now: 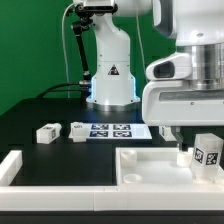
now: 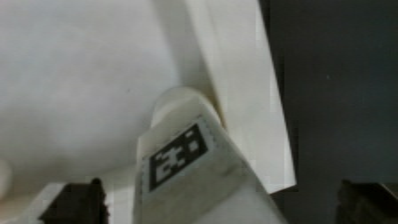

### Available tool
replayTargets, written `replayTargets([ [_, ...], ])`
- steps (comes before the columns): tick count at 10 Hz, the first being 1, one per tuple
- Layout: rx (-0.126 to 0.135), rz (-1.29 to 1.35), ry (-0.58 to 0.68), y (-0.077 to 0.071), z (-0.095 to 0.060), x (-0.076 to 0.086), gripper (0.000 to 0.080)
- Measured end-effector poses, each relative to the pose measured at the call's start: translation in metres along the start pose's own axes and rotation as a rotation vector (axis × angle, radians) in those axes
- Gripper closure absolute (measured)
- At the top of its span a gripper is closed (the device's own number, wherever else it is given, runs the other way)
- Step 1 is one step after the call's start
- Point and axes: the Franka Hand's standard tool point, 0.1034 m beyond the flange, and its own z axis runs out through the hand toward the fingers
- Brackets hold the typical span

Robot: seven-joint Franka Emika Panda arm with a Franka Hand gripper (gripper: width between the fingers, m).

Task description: Assemble square table

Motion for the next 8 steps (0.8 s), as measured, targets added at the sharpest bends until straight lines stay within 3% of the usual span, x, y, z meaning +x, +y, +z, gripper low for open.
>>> replayTargets([
  [1, 0.002, -0.175, 0.03, 0.0007, -0.0011, -0.0007, 0.015],
  [4, 0.006, -0.165, 0.038, 0.001, 0.001, -0.0033, 0.0173],
  [5, 0.008, -0.147, 0.038, 0.0009, 0.0012, -0.0035, 0.036],
  [6, 0.009, -0.062, 0.037, 0.0016, 0.0014, -0.0035, 0.036],
  [7, 0.008, -0.006, 0.036, 0.0046, 0.0018, -0.0029, 0.0502],
  [8, 0.009, 0.064, 0.036, 0.0046, 0.0019, -0.003, 0.0503],
])
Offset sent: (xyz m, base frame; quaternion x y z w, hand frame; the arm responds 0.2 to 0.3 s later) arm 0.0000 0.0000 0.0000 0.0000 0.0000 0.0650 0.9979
